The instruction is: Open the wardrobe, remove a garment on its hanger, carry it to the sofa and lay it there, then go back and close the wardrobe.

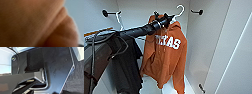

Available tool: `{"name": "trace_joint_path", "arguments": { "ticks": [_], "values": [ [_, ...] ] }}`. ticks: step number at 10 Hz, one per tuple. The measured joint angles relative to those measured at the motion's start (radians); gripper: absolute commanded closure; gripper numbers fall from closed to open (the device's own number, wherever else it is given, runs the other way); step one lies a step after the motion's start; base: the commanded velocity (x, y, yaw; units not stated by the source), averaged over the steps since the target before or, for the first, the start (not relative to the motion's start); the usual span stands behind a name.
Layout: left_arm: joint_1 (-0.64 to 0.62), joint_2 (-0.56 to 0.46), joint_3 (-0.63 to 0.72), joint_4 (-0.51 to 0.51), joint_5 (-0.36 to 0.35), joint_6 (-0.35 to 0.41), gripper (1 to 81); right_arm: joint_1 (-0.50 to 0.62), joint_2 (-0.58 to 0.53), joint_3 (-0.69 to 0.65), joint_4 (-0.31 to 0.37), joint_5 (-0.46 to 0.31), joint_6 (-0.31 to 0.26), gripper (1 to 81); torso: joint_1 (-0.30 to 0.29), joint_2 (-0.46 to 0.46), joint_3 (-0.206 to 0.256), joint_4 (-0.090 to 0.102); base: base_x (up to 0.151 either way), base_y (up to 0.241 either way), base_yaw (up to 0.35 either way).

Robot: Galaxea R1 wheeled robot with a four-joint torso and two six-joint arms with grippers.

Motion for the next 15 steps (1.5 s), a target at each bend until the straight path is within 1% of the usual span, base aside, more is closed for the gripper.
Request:
{"name": "trace_joint_path", "arguments": {
  "ticks": [3, 4, 5, 6, 7, 8, 9, 11, 13, 14, 15],
  "values": [
    [0.0, 0.107, -0.013, 0.014, 0.055, -0.003, 81.1, 0.0, 0.0, 0.0, 0.0, 0.0, 0.0, 1.0, 0.0, 0.0, 0.0, 0.0, 0.0, 0.0, 0.0],
    [0.0, 0.154, -0.025, 0.024, 0.064, -0.003, 81.1, 0.0, -0.002, 0.001, 0.0, 0.0, 0.0, 1.0, 0.0, 0.0, 0.0, 0.006, 0.0, 0.0, 0.0],
    [0.0, 0.193, -0.027, 0.03, 0.067, -0.003, 81.1, 0.0, -0.003, 0.001, 0.0, 0.001, 0.0, 1.0, 0.0, 0.0, 0.0, 0.024, 0.0, 0.0, 0.0],
    [0.0, 0.216, -0.028, 0.031, 0.068, -0.008, 81.1, 0.0, -0.004, 0.001, -0.001, 0.004, 0.0, 1.0, 0.0, 0.0, 0.0, 0.052, 0.0, 0.0, 0.0],
    [0.0, 0.226, -0.04, 0.031, 0.07, -0.015, 81.1, 0.0, -0.008, 0.001, -0.001, 0.007, -0.002, 1.0, 0.0, 0.0, 0.0, 0.089, 0.0, 0.0, 0.0],
    [0.0, 0.223, -0.048, 0.031, 0.077, -0.019, 81.1, 0.003, -0.008, 0.001, -0.001, 0.009, -0.002, 1.0, 0.0, 0.0, 0.0, 0.118, 0.0, 0.0, 0.0],
    [0.001, 0.209, -0.05, 0.03, 0.077, -0.019, 81.1, 0.007, -0.009, 0.001, -0.001, 0.011, -0.002, 1.0, 0.0, 0.0, 0.0, 0.135, 0.0, 0.0, 0.0],
    [0.002, 0.187, -0.051, 0.031, 0.077, -0.027, 81.1, 0.008, -0.01, 0.001, -0.001, 0.011, -0.001, 1.0, 0.0, 0.0, 0.0, 0.139, 0.0, 0.0, 0.0],
    [0.006, 0.196, -0.041, 0.039, 0.083, -0.027, 81.1, 0.008, -0.01, 0.001, -0.001, 0.011, -0.001, 1.0, 0.0, 0.0, 0.001, 0.139, 0.0, 0.0, 0.0],
    [0.008, 0.206, -0.032, 0.04, 0.084, -0.028, 81.1, 0.008, -0.01, 0.001, -0.001, 0.011, -0.002, 1.0, 0.001, 0.0, 0.009, 0.139, 0.0, 0.0, 0.0],
    [0.017, 0.216, -0.025, 0.04, 0.085, -0.03, 81.1, 0.005, -0.011, 0.001, -0.001, 0.011, -0.002, 1.0, 0.001, 0.001, 0.03, 0.139, 0.0, 0.0, 0.0]
  ]
}}
